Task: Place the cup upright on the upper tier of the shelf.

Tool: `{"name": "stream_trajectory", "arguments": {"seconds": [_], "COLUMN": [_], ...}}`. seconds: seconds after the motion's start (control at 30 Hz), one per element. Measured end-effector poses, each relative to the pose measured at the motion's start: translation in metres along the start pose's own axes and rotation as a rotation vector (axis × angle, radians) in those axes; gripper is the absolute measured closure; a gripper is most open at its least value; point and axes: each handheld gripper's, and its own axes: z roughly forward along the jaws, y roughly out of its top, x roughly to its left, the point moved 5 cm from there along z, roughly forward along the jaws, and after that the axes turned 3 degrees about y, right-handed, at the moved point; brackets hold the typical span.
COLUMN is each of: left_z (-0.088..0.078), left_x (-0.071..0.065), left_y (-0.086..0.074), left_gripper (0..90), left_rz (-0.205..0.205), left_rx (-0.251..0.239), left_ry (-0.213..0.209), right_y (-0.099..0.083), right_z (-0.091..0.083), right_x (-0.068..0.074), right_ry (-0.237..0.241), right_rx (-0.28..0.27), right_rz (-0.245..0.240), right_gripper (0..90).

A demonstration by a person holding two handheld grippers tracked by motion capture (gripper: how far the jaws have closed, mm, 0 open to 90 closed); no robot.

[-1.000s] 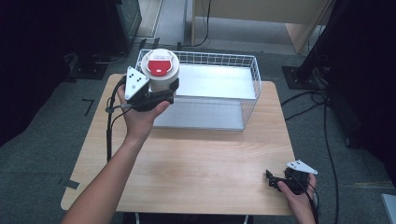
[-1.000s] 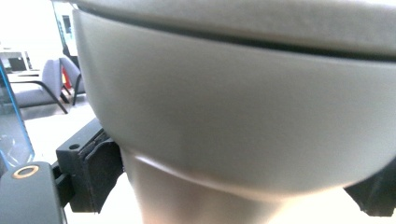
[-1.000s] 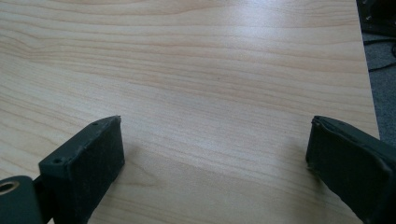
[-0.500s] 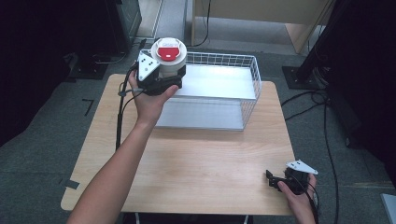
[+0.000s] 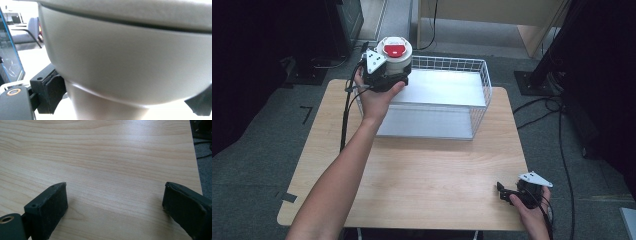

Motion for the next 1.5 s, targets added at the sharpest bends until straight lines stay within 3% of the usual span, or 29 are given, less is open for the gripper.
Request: {"name": "stream_trajectory", "arguments": {"seconds": [0.2,0.3,0.6,1.0,1.23,1.5], "left_z": [0.002,0.002,0.003,0.004,0.001,-0.004], "left_x": [0.002,0.004,0.011,0.012,0.014,0.013], "left_y": [-0.003,-0.002,-0.001,0.0,0.004,0.008], "left_gripper": [8.4,8.3,8.2,8.2,4.2,7.3], "left_rz": [-0.017,-0.014,-0.068,-0.074,-0.066,-0.024], "left_rx": [0.006,0.024,0.052,0.062,0.065,0.057], "left_ry": [-0.005,-0.033,-0.051,-0.062,-0.047,-0.042], "right_y": [0.0,0.0,0.0,0.0,0.0,0.0], "right_z": [0.0,0.0,0.0,0.0,0.0,0.0], "right_x": [0.0,0.0,0.0,0.0,0.0,0.0], "right_ry": [-0.001,-0.001,-0.002,0.0,-0.001,-0.001], "right_rx": [-0.001,-0.001,-0.001,-0.002,-0.001,0.0], "right_rz": [-0.001,-0.001,-0.001,0.003,0.002,0.003], "right_gripper": [5.9,6.0,6.0,6.1,6.2,6.3]}}
